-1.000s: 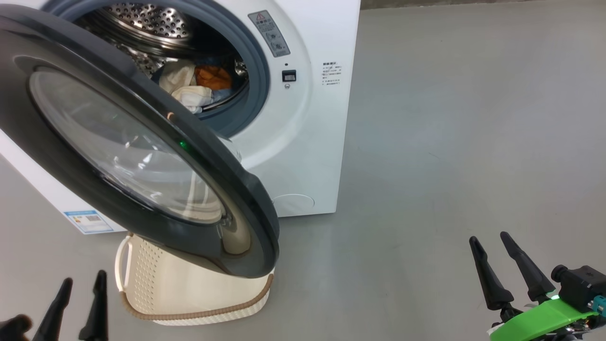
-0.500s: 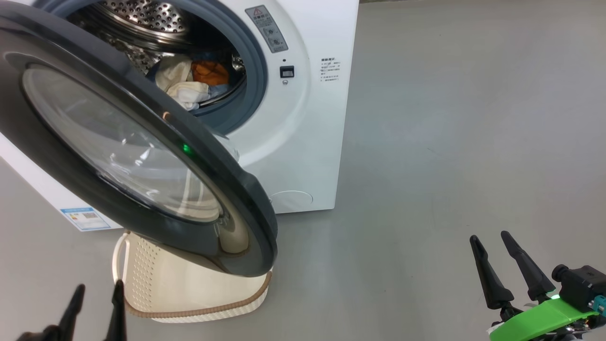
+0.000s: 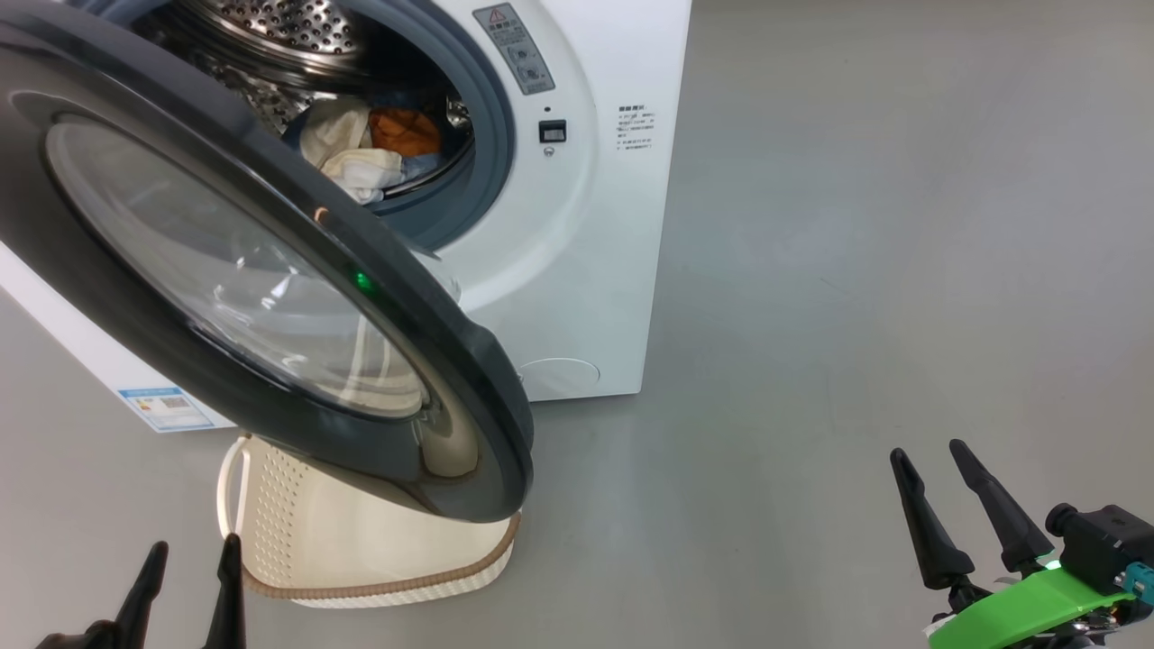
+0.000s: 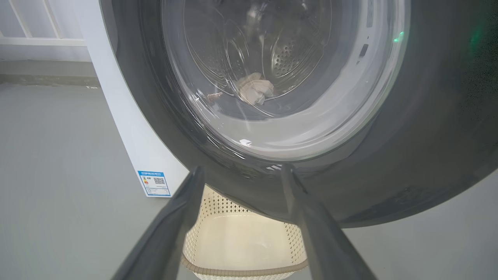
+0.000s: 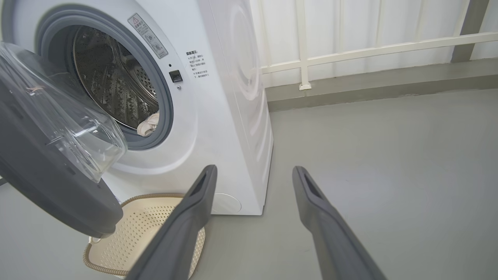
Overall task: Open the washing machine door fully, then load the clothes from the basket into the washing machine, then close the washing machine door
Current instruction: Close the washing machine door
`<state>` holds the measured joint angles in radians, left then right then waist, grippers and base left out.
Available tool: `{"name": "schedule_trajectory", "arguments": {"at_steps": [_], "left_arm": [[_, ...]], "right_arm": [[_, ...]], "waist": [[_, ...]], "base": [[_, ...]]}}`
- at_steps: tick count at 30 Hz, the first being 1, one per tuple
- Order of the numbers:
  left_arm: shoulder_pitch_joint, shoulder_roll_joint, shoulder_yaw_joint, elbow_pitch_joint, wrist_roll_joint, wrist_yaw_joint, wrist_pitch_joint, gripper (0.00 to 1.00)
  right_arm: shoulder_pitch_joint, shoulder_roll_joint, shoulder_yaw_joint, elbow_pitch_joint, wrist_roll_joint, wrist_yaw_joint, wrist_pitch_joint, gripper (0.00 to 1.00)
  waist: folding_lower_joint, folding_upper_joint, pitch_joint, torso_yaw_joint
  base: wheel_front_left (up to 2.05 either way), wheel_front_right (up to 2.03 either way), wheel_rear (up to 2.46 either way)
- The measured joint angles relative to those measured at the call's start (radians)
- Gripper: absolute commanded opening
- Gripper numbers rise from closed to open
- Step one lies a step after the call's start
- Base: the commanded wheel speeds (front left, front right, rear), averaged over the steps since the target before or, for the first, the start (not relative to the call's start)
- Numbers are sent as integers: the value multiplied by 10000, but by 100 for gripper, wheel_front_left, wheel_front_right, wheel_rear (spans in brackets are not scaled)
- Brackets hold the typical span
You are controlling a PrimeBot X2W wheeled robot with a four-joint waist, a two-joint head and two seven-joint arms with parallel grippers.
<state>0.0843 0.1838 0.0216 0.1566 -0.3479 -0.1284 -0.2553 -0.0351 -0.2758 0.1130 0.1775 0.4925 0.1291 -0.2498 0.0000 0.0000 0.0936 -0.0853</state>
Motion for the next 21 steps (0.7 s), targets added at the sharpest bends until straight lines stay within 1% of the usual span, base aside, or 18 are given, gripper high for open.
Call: {"name": "schedule_trajectory", "arguments": {"at_steps": [3,4,5,6,7,8,12,15,18,21], "left_arm": [[-9,-75,40,42,-2,0,0,100],[-12,-96,31,67,-2,0,0,100],[-13,-115,19,84,-2,-2,0,100],[-20,-136,21,104,-2,-8,0,100],[-27,-155,21,119,-2,-8,0,100],[-34,-180,19,121,-2,-8,0,100],[-41,-343,105,121,-4,-8,0,100],[-42,-391,109,104,-4,-8,0,100],[-39,-468,161,-29,-2,-8,0,100],[-32,-585,238,-140,-2,-8,0,100]], "right_arm": [[-5,61,12,4,-8,0,0,100],[-10,96,19,4,-15,0,0,64],[-16,142,38,0,-13,0,0,45],[-24,188,59,-13,-13,0,0,31],[-35,232,61,-42,-13,0,0,13],[-64,263,56,-71,-10,0,0,0],[-376,374,100,-384,73,0,0,0],[-710,403,330,-765,142,0,0,0],[-1148,552,481,-1521,242,0,-2,0],[-1528,564,798,-2211,242,0,-2,0]], "waist": [[0,0,8,26],[0,0,7,45],[0,0,6,69],[0,0,10,94],[0,0,19,121],[0,0,27,148],[0,0,23,274],[0,0,-20,386],[0,0,-91,571],[0,0,-144,736]], "base": [[0,0,0],[0,0,0],[0,0,0],[0,0,0],[0,0,0],[0,0,0],[0,0,0],[0,0,0],[0,0,0],[0,0,0]]}}
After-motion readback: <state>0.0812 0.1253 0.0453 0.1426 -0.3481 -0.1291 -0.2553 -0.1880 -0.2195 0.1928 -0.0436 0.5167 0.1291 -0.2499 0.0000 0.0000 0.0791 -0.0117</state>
